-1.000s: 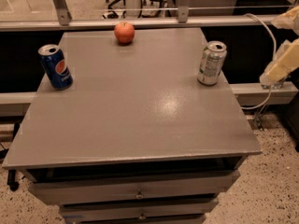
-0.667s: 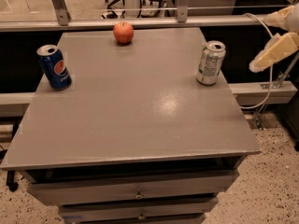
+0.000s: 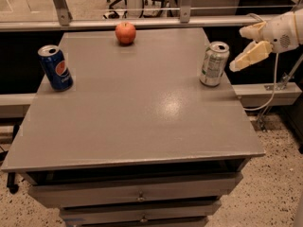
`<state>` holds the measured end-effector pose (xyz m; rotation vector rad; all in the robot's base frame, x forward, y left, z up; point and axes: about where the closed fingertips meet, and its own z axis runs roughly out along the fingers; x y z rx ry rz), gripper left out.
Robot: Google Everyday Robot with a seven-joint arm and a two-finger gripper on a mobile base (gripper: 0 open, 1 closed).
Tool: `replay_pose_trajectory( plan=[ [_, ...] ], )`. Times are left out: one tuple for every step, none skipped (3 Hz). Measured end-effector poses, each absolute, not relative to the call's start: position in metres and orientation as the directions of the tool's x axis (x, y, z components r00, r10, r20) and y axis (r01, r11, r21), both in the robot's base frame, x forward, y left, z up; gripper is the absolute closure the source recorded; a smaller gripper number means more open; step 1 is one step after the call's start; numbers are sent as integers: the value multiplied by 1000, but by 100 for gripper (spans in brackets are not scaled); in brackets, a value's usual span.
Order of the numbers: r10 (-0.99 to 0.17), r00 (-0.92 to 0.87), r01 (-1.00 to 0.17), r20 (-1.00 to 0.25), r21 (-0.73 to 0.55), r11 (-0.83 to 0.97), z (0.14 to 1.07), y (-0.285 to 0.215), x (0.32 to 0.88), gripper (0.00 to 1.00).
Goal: Pick 7up can
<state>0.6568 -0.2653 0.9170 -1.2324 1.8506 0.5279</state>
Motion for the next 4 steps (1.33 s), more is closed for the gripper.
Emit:
replay_pose_trajectory(
  plan=[
    [-507, -184, -916, -842, -41, 400, 891, -258, 666, 0],
    [-475, -181, -936, -861, 3, 352, 876, -247, 665, 0],
    [-448, -151, -963, -881, 29, 267, 871, -227, 658, 17],
    [-414, -114, -985, -903, 49, 165, 873, -201, 646, 41]
  ],
)
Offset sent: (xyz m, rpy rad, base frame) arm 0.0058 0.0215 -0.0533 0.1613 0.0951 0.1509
